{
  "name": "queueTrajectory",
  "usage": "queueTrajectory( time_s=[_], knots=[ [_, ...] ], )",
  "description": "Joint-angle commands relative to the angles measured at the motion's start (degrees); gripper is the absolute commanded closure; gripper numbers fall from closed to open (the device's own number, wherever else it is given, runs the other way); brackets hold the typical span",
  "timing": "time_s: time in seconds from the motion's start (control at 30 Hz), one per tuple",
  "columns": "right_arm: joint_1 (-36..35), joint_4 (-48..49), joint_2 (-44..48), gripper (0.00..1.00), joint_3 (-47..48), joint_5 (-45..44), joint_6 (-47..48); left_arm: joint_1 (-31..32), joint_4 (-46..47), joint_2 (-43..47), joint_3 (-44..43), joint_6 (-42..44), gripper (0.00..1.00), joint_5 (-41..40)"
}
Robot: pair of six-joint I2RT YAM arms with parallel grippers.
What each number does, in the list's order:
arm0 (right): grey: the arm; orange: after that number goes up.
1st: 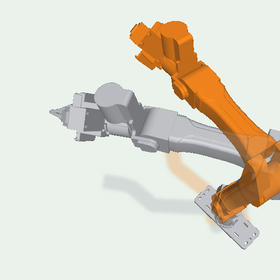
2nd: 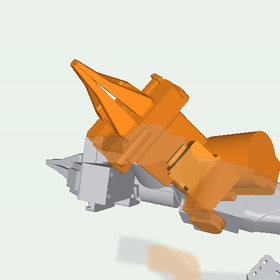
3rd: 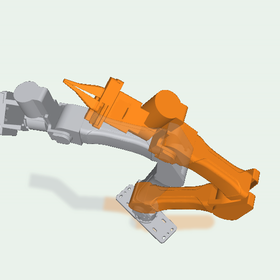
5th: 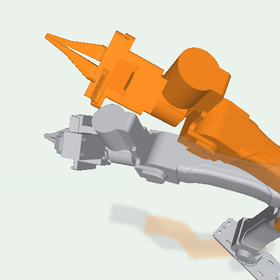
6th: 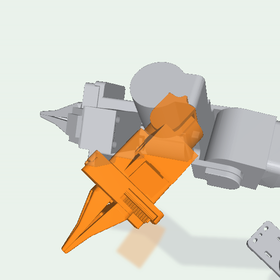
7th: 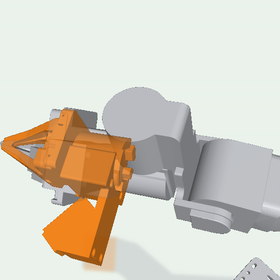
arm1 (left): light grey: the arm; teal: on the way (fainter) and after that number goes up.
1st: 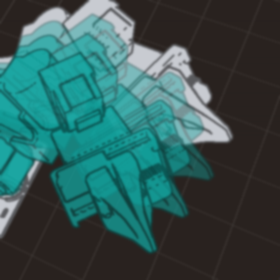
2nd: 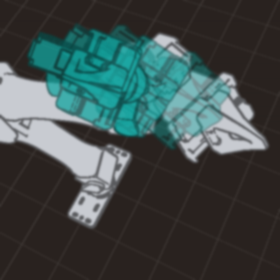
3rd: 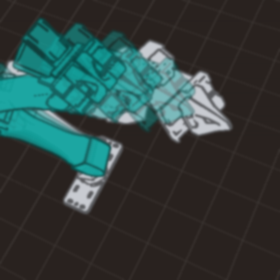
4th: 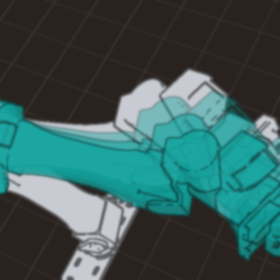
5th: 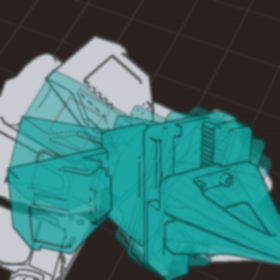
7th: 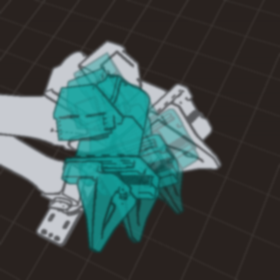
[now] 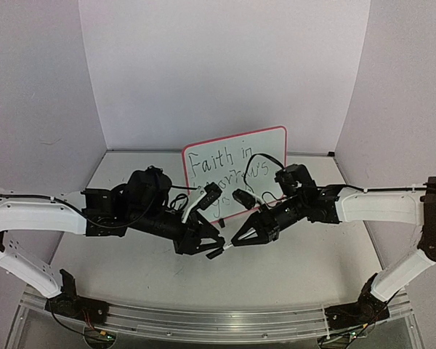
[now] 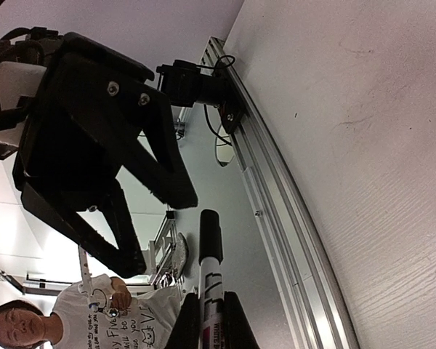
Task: Write a sentence on the whiteboard
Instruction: Hold the pen cap from the whiteboard marker.
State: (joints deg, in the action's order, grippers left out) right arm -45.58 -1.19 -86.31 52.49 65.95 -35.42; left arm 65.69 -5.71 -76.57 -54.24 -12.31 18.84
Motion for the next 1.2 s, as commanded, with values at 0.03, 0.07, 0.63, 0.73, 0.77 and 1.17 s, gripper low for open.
queueTrajectory(
  time_s=[0.03,0.07,0.63,0.73,0.77,1.17],
  knots=[
    [-0.21,3.20,1.27,1.00,1.25,-1.45,0.34,0.00,-4.10,7.40,1.89,-1.99,0.38,-2.73],
    [-0.22,3.36,1.19,1.00,1.34,-1.33,0.19,-0.08,-5.23,7.63,2.14,-2.09,0.35,-2.28],
    [-0.29,4.89,1.75,1.00,1.61,1.48,-1.40,-0.08,-9.64,-1.56,-2.29,0.21,0.43,6.93],
    [-0.24,4.97,1.67,1.00,1.43,1.85,-1.39,-0.05,-9.51,-1.96,-2.70,0.38,0.52,7.39],
    [-0.24,4.97,1.61,1.00,1.39,1.97,-1.37,-0.05,-9.47,-2.03,-2.77,0.43,0.55,7.44],
    [-0.45,5.06,1.11,1.00,1.19,3.77,-1.15,-0.08,-9.15,-3.58,-4.24,1.59,0.99,9.82]
  ],
)
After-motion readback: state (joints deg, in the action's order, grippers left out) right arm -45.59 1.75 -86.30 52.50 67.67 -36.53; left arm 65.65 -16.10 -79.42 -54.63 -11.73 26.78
